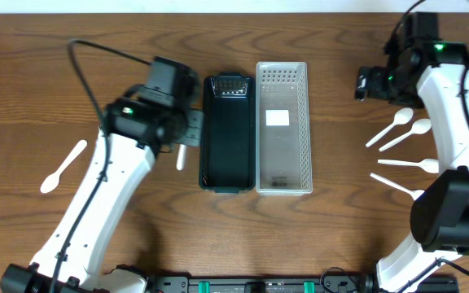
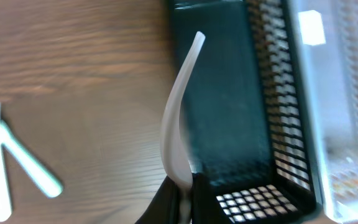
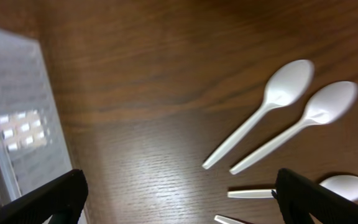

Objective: Pack container
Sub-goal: 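Carry the white fork with the left gripper into the green basket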

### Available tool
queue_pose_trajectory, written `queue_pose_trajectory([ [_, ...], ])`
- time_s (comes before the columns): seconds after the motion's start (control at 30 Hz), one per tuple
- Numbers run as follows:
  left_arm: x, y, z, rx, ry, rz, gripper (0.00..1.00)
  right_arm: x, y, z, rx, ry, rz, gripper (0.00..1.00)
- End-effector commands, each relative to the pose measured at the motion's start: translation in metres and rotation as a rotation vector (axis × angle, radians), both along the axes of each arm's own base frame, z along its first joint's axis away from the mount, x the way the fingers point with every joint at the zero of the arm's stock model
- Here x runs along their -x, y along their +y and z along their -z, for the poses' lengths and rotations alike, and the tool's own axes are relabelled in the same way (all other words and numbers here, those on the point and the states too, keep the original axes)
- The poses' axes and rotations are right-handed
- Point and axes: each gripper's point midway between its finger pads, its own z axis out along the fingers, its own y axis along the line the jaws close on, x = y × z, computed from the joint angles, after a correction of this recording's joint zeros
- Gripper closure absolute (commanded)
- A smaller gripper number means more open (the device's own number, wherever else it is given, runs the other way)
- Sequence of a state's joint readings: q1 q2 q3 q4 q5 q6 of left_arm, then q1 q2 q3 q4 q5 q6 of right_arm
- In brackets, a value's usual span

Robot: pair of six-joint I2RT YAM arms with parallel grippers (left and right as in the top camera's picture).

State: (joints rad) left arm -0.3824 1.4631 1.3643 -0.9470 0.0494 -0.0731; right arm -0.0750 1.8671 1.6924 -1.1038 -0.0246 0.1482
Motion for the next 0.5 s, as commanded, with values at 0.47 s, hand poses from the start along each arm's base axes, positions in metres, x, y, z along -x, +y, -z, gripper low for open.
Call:
queue_pose_trajectory([
  [0.47, -0.026, -0.069, 0.093, -0.069, 0.102, 0.17, 0.94, 0.014, -0.001, -0.007, 0.007, 0.037, 0.039, 0.01],
])
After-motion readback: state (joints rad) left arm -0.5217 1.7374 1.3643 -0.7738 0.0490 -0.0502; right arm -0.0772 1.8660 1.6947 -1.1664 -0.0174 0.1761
